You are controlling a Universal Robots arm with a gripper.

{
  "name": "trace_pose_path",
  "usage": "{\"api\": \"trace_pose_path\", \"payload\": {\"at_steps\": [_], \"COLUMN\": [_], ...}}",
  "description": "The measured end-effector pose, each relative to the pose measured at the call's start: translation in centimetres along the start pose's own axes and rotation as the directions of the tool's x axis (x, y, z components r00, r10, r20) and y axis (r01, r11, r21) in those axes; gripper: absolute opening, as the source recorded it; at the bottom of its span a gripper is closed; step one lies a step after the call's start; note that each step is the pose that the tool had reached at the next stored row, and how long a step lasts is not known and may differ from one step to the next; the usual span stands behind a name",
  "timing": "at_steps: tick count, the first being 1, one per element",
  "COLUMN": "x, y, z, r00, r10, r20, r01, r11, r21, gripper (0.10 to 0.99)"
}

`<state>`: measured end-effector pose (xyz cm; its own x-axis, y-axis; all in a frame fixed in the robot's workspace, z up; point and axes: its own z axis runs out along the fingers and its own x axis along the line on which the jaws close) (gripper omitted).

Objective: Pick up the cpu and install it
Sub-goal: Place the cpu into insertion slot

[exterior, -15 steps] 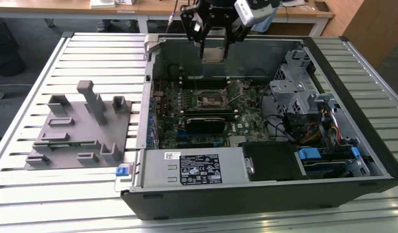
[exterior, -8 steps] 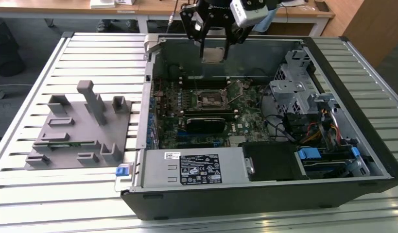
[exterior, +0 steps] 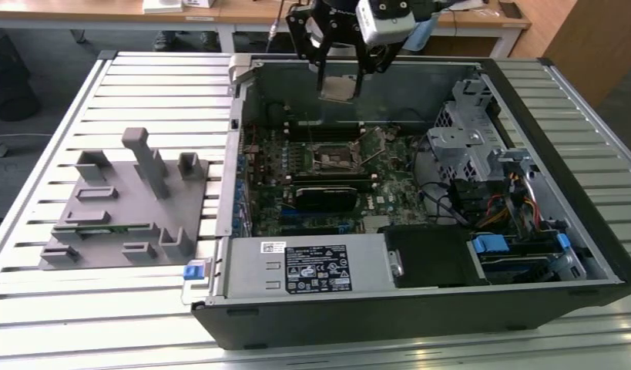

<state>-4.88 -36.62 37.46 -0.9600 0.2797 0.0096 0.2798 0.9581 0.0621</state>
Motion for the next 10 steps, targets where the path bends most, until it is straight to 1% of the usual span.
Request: {"api": "trace_pose_path", "payload": {"at_steps": [2, 5, 7, 10], "x": [0.0, 0.0, 0.0, 0.0], "y": [0.0, -0.01, 0.0, -0.01], "z": [0.02, 0.05, 0.07, 0.1], "r00": [0.9994, 0.9962, 0.9929, 0.9853], "r10": [0.035, 0.086, 0.119, 0.171], "r20": [0.0022, 0.0055, 0.0075, 0.0107], "r01": [-0.035, -0.086, -0.119, -0.171], "r11": [0.9994, 0.9963, 0.9929, 0.9853], "r21": [0.0, 0.0, -0.001, -0.002], "gripper": [0.525, 0.525, 0.525, 0.525]}}
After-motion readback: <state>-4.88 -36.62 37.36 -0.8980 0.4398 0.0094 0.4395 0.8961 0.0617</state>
